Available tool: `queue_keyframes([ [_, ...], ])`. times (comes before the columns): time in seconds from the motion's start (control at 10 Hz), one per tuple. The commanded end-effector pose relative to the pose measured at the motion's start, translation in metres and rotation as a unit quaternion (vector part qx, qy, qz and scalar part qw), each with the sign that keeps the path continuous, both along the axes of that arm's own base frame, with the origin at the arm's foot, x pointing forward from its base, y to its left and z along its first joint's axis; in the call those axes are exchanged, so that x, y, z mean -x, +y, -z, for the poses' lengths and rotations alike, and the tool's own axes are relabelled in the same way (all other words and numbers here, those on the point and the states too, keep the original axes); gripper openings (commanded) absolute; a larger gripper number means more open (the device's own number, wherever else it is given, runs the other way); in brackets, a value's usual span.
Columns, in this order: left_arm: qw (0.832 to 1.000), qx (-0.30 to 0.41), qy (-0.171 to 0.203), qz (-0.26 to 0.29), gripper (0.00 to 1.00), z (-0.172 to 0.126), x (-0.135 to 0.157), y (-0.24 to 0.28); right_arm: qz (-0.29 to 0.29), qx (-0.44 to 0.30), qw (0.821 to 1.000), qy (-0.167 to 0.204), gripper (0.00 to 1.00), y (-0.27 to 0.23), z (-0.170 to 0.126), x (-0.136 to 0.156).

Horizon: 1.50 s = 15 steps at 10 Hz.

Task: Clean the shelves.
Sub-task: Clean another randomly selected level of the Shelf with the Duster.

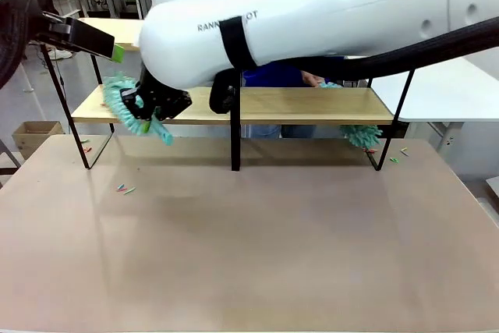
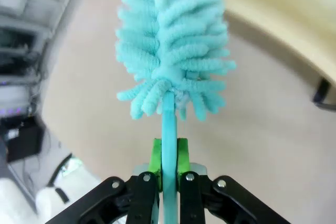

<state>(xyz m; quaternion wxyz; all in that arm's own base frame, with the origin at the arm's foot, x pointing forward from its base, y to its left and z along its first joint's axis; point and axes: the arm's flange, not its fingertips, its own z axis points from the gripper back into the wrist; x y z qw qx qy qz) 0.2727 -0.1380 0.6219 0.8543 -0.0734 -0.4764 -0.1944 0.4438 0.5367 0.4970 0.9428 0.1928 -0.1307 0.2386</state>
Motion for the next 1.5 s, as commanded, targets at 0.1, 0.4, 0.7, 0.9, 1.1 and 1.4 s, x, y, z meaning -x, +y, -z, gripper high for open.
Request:
queue_keyframes([
  [0.1,1.000,0.000,0.000,0.000,1.00,0.000,0.000,0.001,-0.239,-0.013,0.970,0.040,0.13,-0.033,-0.012,0.012],
  [0.4,1.000,0.000,0.000,0.000,1.00,0.000,0.000,0.001,-0.219,-0.072,0.972,0.040,0.13,-0.084,-0.028,0.019],
  [0.7,1.000,0.000,0.000,0.000,1.00,0.000,0.000,0.001,-0.201,-0.092,0.974,0.044,0.13,-0.125,-0.035,0.028],
  [0.9,1.000,0.000,0.000,0.000,1.00,0.000,0.000,0.001,-0.189,-0.087,0.977,0.054,0.13,-0.161,-0.034,0.030],
  [1.1,1.000,0.000,0.000,0.000,1.00,0.000,0.000,0.001,-0.270,-0.028,0.960,0.075,0.13,-0.226,-0.037,0.050],
  [1.4,1.000,0.000,0.000,0.000,1.00,0.000,0.000,0.001,-0.333,0.024,0.937,0.102,0.13,-0.355,-0.080,0.132],
])
